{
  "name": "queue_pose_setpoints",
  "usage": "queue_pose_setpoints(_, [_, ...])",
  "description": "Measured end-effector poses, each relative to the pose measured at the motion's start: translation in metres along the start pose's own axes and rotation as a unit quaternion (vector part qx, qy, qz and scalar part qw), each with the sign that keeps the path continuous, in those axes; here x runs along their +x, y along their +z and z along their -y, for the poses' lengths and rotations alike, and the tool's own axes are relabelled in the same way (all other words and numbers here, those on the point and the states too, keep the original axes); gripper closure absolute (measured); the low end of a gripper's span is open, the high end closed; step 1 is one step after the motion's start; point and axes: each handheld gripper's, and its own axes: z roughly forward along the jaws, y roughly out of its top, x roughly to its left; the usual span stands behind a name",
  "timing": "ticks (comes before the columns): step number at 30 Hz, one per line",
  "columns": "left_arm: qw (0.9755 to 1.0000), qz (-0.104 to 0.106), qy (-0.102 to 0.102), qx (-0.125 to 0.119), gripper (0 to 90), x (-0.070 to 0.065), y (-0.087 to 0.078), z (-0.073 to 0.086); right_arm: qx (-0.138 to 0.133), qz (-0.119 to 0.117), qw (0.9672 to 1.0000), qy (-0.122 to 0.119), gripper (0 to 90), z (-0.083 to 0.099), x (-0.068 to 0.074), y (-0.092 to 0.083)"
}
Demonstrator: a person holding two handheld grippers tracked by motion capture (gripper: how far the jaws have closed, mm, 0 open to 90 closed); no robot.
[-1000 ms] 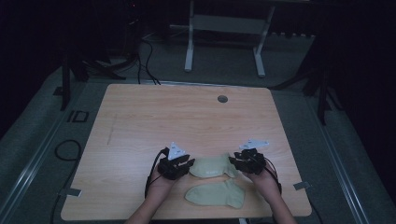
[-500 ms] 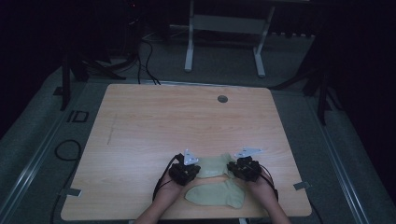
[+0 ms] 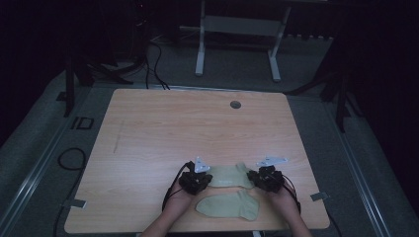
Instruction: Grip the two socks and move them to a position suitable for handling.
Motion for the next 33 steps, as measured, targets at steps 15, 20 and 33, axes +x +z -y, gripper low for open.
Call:
queue_pose_setpoints(15, [0.9992,0.020,-0.015,-0.032,68.1,0.002,-0.022,-0.006,-0.015,-0.014,0.9998,0.001,56.5,-0.010,0.007,-0.013])
queue_pose_setpoints(20, [0.9990,0.017,-0.012,-0.039,53.9,0.000,-0.039,-0.002,-0.017,-0.028,0.9995,-0.003,38.5,-0.014,0.012,-0.022])
queue_pose_setpoints(33, [0.9987,0.043,0.005,-0.025,49.7,-0.014,-0.072,0.022,-0.016,-0.042,0.9987,-0.024,34.0,0.000,0.026,-0.050])
